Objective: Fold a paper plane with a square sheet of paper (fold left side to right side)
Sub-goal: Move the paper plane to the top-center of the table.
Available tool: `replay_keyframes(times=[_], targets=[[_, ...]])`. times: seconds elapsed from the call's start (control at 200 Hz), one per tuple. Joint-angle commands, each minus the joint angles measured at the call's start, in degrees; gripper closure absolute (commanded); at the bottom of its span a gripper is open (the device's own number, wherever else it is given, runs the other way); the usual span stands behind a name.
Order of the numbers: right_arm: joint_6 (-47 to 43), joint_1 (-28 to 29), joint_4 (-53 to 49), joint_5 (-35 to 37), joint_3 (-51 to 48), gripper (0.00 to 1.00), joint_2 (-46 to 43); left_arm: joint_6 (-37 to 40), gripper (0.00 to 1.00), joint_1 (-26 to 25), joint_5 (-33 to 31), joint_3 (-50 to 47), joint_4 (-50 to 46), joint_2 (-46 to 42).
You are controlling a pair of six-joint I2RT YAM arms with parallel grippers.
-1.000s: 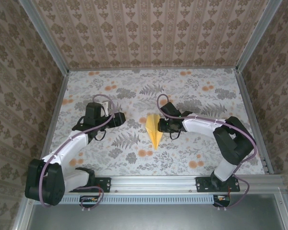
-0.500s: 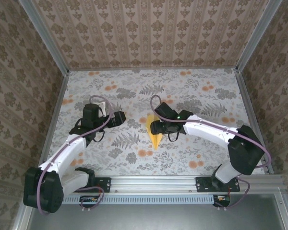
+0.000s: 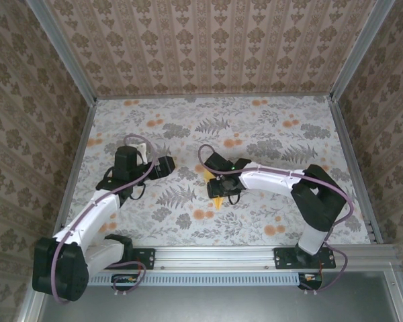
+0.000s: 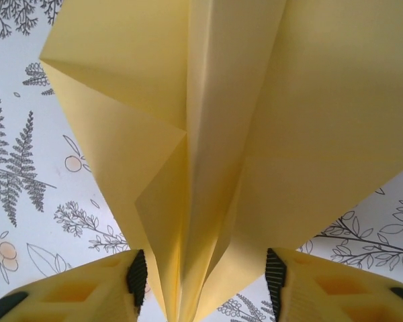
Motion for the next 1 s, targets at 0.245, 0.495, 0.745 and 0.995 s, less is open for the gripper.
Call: replay_keyframes(times=[0.245, 0.495, 0.745, 0.995], targets=[[0.4, 0.1, -0.9, -1.6, 3.5, 0.64, 4.7, 0.8, 0.0, 0.6, -0.8, -0.2, -1.5, -1.6], [-0.4, -2.0, -2.9, -1.8, 6.4, 0.88, 4.5, 1.5, 0.0, 0.8, 0.1, 0.1, -1.7, -2.5], [-4.4, -9.0, -10.7, -1.6, 16.6, 0.92, 8.8, 3.7, 0.0, 0.8, 0.7, 0.8, -3.3, -6.1], [-7.6, -15.7, -14.2, -0.6, 28.4, 0.92, 16.8, 4.2, 0.0, 0.9, 0.9, 1.0, -4.2, -6.4]])
